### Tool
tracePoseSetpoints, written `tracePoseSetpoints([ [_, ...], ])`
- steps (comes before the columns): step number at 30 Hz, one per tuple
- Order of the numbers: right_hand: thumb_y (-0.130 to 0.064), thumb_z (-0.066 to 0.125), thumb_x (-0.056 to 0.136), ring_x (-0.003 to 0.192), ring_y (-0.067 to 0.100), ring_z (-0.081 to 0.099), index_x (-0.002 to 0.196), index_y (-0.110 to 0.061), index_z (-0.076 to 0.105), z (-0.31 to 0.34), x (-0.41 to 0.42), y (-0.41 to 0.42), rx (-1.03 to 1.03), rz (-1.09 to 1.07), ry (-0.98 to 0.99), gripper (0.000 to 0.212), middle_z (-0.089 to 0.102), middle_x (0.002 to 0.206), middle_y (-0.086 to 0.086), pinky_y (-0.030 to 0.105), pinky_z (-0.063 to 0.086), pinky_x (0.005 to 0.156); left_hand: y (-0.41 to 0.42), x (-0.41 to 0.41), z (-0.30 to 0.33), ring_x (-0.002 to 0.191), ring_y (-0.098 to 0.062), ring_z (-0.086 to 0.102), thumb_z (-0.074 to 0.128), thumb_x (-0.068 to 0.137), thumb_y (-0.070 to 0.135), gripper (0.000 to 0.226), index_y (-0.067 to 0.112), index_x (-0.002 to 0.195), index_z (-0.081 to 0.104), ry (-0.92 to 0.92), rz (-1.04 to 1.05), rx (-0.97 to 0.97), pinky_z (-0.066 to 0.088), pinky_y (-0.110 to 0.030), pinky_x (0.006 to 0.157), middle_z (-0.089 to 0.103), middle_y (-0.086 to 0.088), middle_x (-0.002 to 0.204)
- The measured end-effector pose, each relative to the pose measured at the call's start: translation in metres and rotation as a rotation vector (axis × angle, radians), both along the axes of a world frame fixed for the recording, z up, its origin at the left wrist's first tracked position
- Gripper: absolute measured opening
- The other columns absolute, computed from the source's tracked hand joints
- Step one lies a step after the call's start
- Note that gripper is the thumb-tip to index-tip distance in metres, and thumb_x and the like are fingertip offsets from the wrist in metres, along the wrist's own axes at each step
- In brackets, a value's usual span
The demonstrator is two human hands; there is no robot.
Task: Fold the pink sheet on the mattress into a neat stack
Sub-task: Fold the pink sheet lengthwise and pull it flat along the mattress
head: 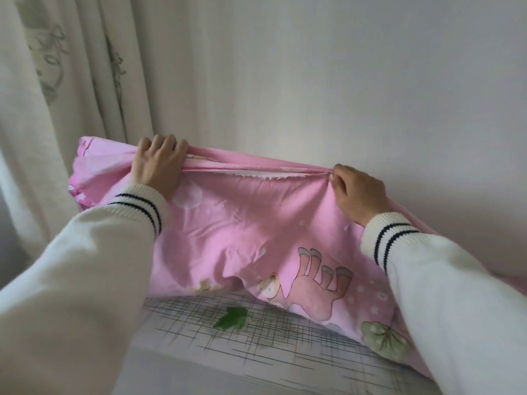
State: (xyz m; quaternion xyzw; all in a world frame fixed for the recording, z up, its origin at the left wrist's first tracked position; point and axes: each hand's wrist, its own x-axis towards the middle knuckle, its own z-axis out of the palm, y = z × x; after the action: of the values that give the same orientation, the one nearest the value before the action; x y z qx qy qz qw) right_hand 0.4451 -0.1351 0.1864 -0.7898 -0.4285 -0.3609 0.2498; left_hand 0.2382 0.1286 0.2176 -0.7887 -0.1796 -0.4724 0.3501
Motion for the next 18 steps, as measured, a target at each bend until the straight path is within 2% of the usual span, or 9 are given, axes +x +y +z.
tracePoseSetpoints([
  [6,-0.029,0.034,0.087,0.062,0.020,0.042,0.081,-0.009,0.054,0.014,-0.015,-0.017,0.146,0.034,-0.085,0.029,0.047,0.068,-0.004,0.027,0.031,0.060,-0.013,-0.021,0.024,0.066,-0.033,0.062,0.062,0.070,0.006,0.012,0.002,0.080,0.056,-0.056,0.053,0.081,0.041,-0.038,0.062,0.061,-0.018,0.072],
  [11,-0.027,0.041,0.085,0.056,0.018,0.042,0.077,-0.007,0.059,0.023,-0.026,-0.030,0.264,0.060,-0.182,0.028,0.059,0.065,0.005,0.024,0.032,0.057,-0.032,-0.042,0.041,0.069,-0.035,0.061,0.069,0.068,0.004,0.021,0.000,0.082,0.055,-0.047,0.070,0.099,0.036,-0.041,0.067,0.060,-0.020,0.075],
  [15,-0.031,0.031,0.084,0.051,0.018,0.039,0.069,-0.008,0.054,0.033,-0.032,-0.044,0.324,0.140,-0.210,0.036,0.038,0.053,-0.009,0.024,0.030,0.055,-0.050,-0.064,0.052,0.071,-0.034,0.058,0.068,0.065,0.005,0.023,0.003,0.082,0.053,-0.111,0.045,0.156,0.026,-0.038,0.070,0.058,-0.019,0.076],
  [18,-0.030,0.029,0.086,0.048,0.018,0.038,0.066,-0.006,0.054,0.035,-0.031,-0.053,0.344,0.208,-0.200,0.040,0.036,0.050,-0.007,0.025,0.032,0.053,-0.061,-0.073,0.053,0.069,-0.033,0.057,0.067,0.059,0.002,0.025,0.004,0.080,0.054,-0.137,0.021,0.165,0.026,-0.037,0.069,0.058,-0.017,0.074],
])
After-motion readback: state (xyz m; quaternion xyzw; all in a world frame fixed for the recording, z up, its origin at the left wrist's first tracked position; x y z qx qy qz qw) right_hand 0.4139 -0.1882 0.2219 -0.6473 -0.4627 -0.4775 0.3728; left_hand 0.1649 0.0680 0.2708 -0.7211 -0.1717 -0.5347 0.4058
